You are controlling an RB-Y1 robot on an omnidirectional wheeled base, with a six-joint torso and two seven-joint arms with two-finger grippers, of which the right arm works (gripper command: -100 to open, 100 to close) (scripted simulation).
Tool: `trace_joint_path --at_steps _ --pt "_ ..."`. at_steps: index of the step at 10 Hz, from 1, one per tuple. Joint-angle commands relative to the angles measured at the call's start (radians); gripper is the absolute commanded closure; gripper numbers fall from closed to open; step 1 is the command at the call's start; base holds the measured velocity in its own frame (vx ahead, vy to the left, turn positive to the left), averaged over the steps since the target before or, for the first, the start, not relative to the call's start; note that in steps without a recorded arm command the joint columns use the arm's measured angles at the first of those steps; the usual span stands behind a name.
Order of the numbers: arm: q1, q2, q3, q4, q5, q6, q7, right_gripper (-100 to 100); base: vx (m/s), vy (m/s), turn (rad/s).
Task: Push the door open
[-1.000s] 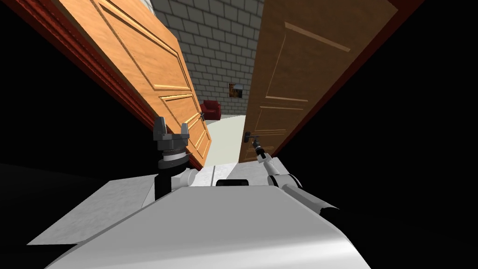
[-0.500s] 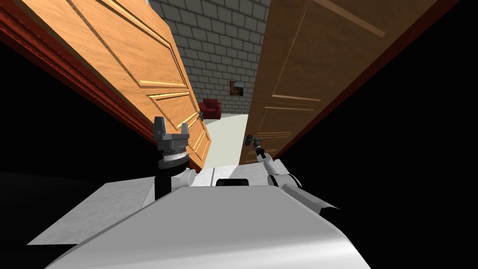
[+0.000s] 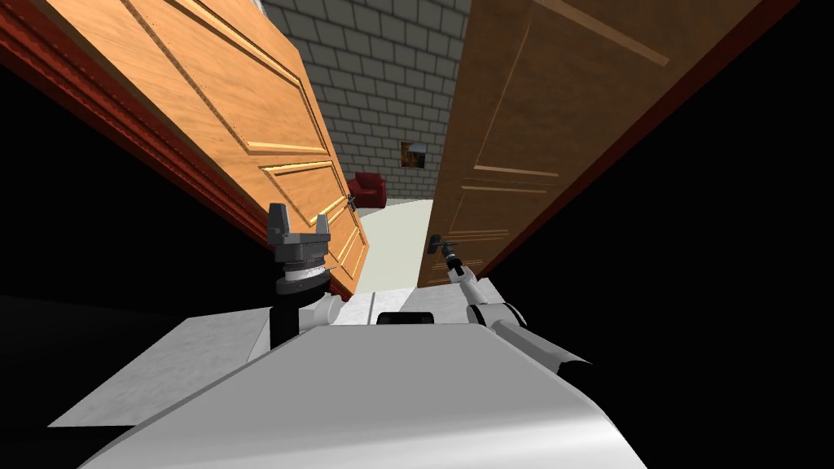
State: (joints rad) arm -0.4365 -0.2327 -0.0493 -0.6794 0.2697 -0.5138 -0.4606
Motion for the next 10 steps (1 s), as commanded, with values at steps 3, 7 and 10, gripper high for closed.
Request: trace_joint_path --at_steps 3,7,10 --pt "0.003 -0.004 -0.021 0.003 -0.010 0.002 0.013 100 0.139 0.056 -0.031" --pt "0.007 -0.011 -0.052 0.007 -0.024 0.005 0.033 100 0.173 0.068 -0.035" --pt "0.012 -0.018 -0.086 0.011 -0.041 0.009 0.056 100 0.206 0.104 -0.061"
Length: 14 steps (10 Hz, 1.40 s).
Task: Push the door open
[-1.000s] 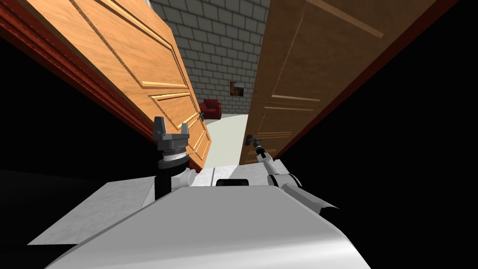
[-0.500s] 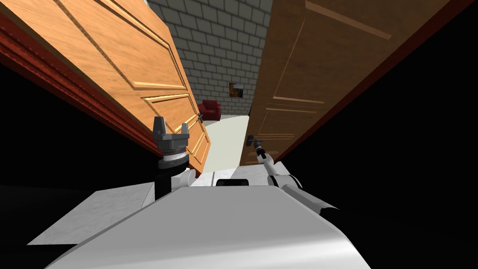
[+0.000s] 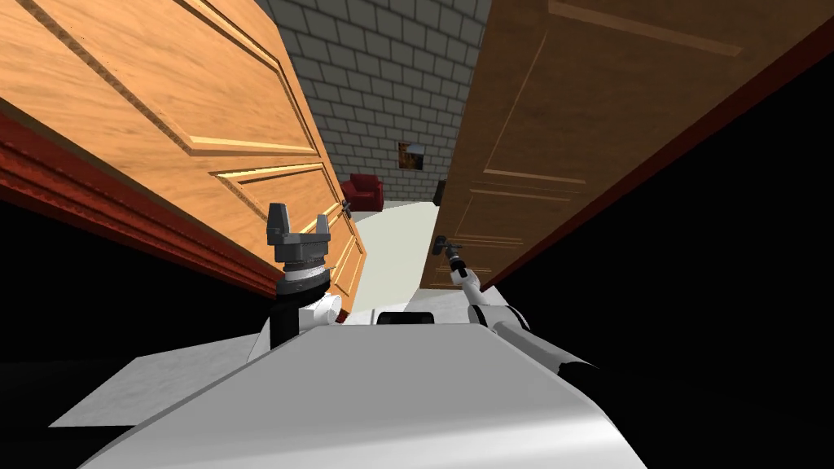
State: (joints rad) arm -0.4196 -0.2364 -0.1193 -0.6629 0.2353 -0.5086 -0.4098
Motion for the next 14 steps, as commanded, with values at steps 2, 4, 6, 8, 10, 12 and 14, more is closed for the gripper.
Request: trace_joint_path --at_steps 2,4,6,8,10,12,14 --pt "-0.002 -0.018 -0.035 -0.003 -0.015 0.006 0.017 100 0.178 0.113 -0.057" --pt "0.001 -0.022 -0.055 0.000 -0.024 0.008 0.030 100 0.098 0.053 -0.032" --pt "0.003 -0.025 -0.068 0.002 -0.031 0.009 0.038 100 0.162 0.126 -0.073" --pt "0.003 -0.025 -0.068 0.002 -0.031 0.009 0.038 100 0.028 -0.001 0.007" --pt "0.006 -0.029 -0.088 0.004 -0.040 0.011 0.051 100 0.088 0.073 -0.046" --pt "0.009 -0.034 -0.114 0.008 -0.052 0.014 0.068 100 0.152 0.094 -0.074" --pt "0.013 -0.039 -0.139 0.011 -0.064 0.017 0.084 100 0.196 0.140 -0.069"
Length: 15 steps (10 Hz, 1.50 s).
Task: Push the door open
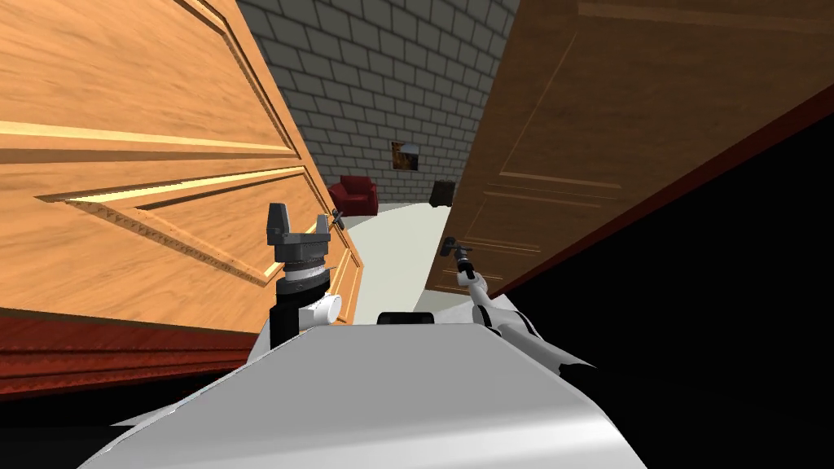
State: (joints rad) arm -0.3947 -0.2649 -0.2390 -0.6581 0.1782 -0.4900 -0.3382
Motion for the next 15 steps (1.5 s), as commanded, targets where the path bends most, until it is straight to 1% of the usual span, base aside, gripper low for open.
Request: trace_joint_path --at_steps 1,5,6,7,9,10,11,15 --pt "-0.010 -0.013 -0.031 0.008 -0.012 -0.001 0.019 100 0.200 0.126 -0.092" --pt "-0.005 -0.021 -0.069 0.013 -0.030 0.003 0.044 100 0.189 0.098 -0.058" --pt "-0.005 -0.021 -0.069 0.013 -0.030 0.003 0.044 100 0.114 0.066 -0.037" --pt "-0.003 -0.023 -0.083 0.015 -0.037 0.005 0.053 100 0.151 0.069 -0.042" --pt "-0.001 -0.025 -0.093 0.016 -0.041 0.006 0.059 100 0.157 0.086 -0.050" --pt "0.009 -0.021 -0.086 0.008 -0.039 0.013 0.055 100 0.071 0.016 -0.023" --pt "0.010 -0.025 -0.097 0.010 -0.043 0.012 0.059 100 0.109 0.029 -0.036" --pt "0.015 -0.033 -0.122 0.013 -0.052 0.012 0.070 100 0.190 0.027 -0.041"
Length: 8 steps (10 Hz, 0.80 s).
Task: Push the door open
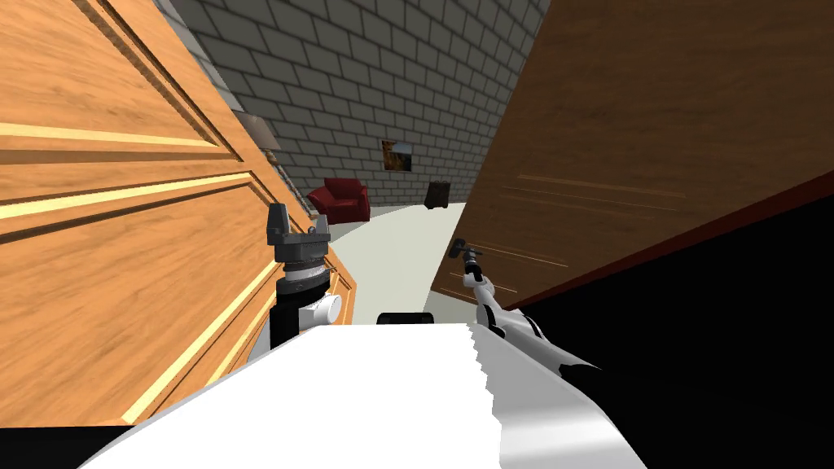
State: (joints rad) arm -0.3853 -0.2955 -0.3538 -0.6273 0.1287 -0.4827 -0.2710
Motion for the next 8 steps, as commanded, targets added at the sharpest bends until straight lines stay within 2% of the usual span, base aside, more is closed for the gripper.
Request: trace_joint_path --at_steps 1,5,6,8 --pt "0.007 -0.005 -0.015 -0.017 -0.005 0.004 0.007 100 0.183 0.031 -0.040" --pt "0.014 -0.016 -0.055 -0.012 -0.019 0.005 0.025 100 0.189 0.038 -0.057" --pt "0.014 -0.016 -0.055 -0.012 -0.019 0.005 0.025 100 0.135 0.032 -0.046" --pt "0.020 -0.024 -0.083 -0.009 -0.029 0.005 0.038 100 0.181 0.031 -0.055"
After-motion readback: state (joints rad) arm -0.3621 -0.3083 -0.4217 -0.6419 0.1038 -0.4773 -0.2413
